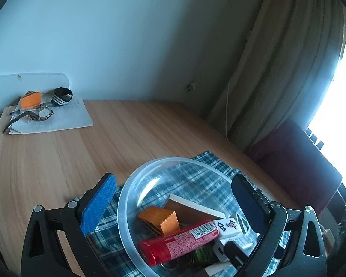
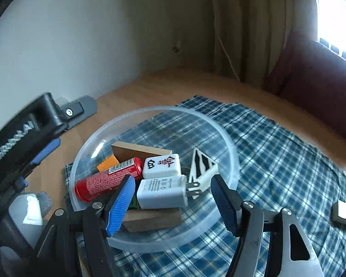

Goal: Organize rigid objects
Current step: 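Carry the white charger plug into the clear bowl with the right tool, then open the right tool and withdraw it from the bowl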

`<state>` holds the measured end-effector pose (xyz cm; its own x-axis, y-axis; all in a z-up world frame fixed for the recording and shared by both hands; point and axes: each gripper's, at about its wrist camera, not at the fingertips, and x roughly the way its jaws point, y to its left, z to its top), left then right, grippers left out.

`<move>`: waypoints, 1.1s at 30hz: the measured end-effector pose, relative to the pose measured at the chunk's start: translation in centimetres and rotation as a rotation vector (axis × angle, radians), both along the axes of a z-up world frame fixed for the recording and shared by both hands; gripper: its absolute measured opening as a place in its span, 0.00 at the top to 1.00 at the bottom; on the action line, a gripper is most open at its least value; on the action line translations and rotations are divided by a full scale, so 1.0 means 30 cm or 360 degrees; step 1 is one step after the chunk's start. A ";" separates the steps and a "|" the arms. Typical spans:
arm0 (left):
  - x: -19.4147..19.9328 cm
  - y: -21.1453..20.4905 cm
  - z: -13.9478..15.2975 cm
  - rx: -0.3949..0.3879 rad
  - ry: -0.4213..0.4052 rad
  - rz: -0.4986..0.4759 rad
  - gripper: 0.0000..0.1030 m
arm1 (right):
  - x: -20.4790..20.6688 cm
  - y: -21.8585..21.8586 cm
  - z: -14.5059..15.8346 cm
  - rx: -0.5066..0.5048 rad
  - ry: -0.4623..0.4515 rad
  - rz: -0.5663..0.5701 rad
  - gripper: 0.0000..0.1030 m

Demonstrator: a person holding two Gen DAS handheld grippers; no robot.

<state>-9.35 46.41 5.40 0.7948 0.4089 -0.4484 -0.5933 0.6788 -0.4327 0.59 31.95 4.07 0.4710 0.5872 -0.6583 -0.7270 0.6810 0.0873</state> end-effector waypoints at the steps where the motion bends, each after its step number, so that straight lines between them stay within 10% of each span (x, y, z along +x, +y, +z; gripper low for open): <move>1: 0.002 0.000 -0.001 -0.0004 0.0003 -0.0003 0.02 | -0.003 -0.009 0.003 0.0001 -0.0008 -0.0010 0.30; 33: 0.056 -0.062 -0.006 0.0092 0.0130 -0.0092 0.02 | 0.086 -0.568 -0.016 -0.0012 0.0053 -0.0675 0.29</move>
<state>-7.67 44.55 5.22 0.7796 0.3906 -0.4895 -0.5842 0.7353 -0.3437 3.17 14.90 3.60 0.6484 0.3411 -0.6806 -0.3792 0.9199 0.0997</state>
